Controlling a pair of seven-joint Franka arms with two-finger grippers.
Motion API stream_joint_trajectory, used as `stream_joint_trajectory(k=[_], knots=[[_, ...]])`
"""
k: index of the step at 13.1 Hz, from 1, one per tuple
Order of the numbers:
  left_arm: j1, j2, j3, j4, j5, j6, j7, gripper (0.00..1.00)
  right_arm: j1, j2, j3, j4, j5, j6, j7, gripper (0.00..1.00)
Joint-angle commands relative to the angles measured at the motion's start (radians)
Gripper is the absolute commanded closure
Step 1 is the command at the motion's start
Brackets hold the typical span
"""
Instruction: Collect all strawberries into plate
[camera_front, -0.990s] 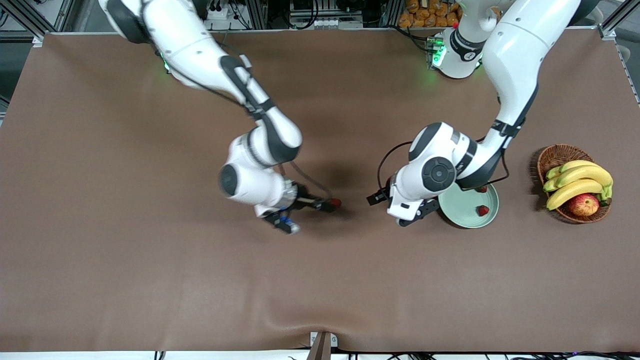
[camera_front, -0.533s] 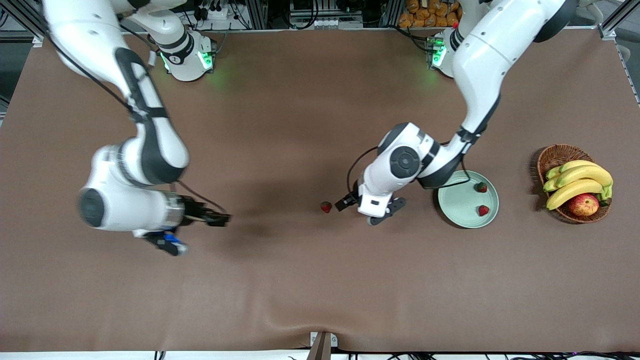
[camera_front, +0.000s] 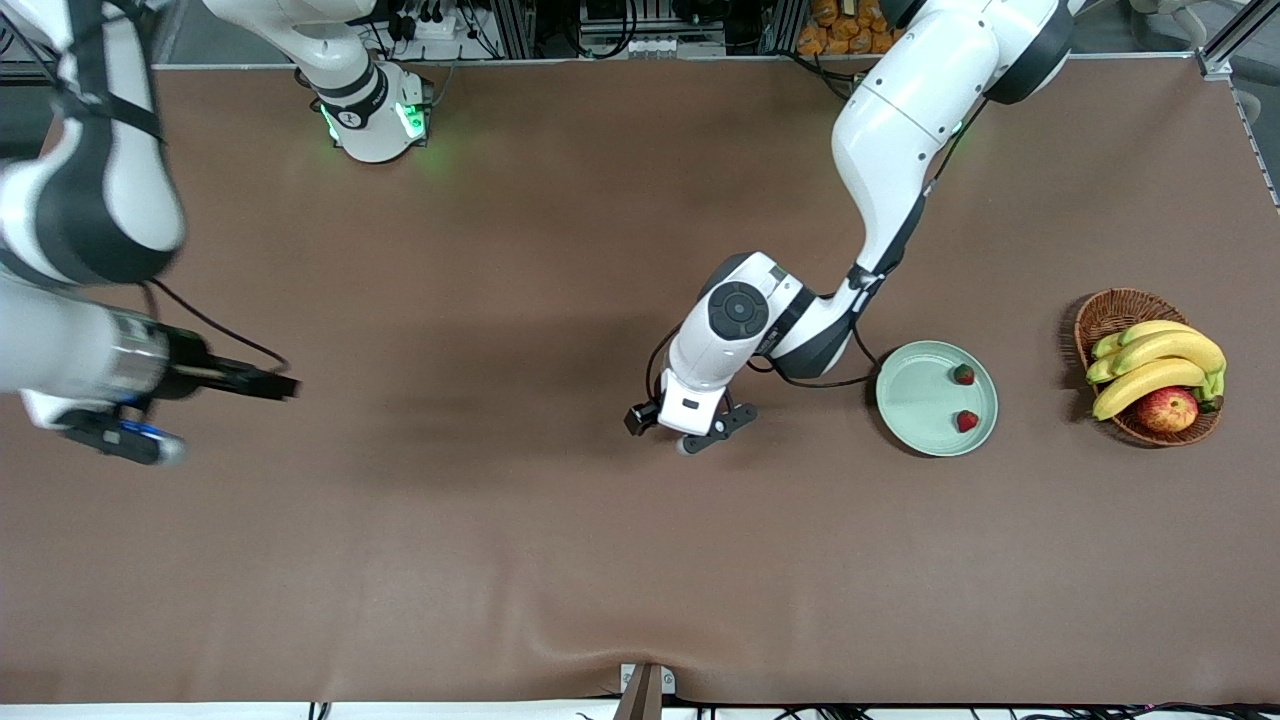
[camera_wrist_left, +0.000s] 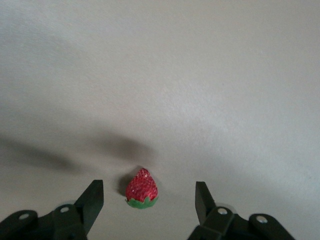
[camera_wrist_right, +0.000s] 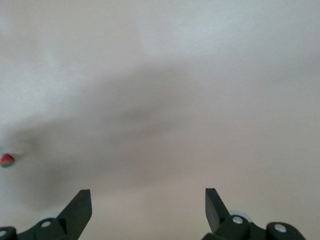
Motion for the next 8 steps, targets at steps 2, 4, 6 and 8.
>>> stream_joint_trajectory(k=[2, 4, 6, 8], knots=[[-0.033, 0.03, 0.012, 0.027, 0.019, 0.009, 0.078, 0.43, -0.084, -0.131, 0.03, -0.037, -0.082, -0.045, -0.152, 0.0], [-0.033, 0.043, 0.012, 0.024, 0.068, 0.009, 0.078, 0.44, -0.111, -0.168, 0.029, -0.022, -0.11, -0.123, -0.198, 0.0], [-0.033, 0.06, 0.012, 0.027, 0.077, 0.009, 0.078, 0.45, -0.111, -0.185, 0.027, 0.036, -0.202, -0.155, -0.256, 0.0], [-0.033, 0.061, 0.012, 0.026, 0.088, 0.009, 0.08, 0.46, -0.111, -0.189, 0.021, 0.068, -0.202, -0.154, -0.321, 0.0]])
